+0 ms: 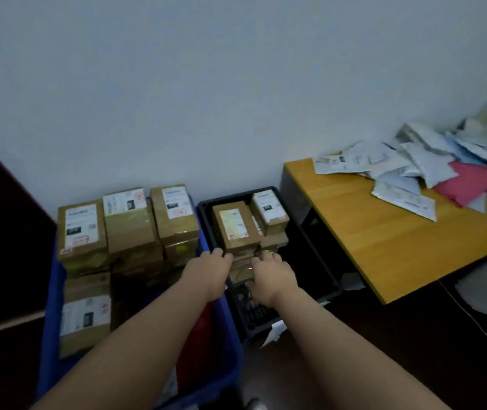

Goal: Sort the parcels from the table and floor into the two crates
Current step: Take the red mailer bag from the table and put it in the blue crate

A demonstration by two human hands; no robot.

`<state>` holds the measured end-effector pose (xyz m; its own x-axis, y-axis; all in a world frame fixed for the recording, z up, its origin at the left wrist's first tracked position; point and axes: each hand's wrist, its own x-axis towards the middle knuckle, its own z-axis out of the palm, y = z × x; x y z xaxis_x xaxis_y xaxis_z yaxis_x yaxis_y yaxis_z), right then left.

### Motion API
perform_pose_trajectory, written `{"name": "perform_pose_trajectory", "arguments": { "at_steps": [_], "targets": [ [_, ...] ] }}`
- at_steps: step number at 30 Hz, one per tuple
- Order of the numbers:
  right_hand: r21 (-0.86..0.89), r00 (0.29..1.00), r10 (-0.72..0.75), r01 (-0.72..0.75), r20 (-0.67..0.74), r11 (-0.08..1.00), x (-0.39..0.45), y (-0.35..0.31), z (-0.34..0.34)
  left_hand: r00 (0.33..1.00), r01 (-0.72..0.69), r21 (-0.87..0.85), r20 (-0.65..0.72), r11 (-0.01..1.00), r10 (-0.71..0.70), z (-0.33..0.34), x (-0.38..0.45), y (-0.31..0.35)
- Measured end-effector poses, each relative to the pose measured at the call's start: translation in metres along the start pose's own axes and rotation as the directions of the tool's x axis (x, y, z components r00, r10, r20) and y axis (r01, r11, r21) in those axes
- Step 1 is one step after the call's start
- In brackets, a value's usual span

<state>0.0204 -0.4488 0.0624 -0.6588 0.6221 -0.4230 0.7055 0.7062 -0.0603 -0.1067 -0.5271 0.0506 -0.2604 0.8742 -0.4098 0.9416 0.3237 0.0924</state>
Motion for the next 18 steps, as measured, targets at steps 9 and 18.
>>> {"name": "perform_pose_trajectory", "arguments": {
  "at_steps": [9, 18],
  "targets": [
    [0.081, 0.982, 0.166, -0.158, -0.095, 0.984, -0.016, 0.104, -0.027, 0.989, -0.128, 0.122, -0.063, 0.984, 0.136, -0.045, 0.043, 0.092],
    [0.126, 0.975, 0.186, -0.171, -0.122, 0.977, -0.019, 0.274, -0.038, 0.989, -0.137, 0.121, -0.041, 0.983, 0.143, -0.07, 0.127, 0.247]
  ]
}}
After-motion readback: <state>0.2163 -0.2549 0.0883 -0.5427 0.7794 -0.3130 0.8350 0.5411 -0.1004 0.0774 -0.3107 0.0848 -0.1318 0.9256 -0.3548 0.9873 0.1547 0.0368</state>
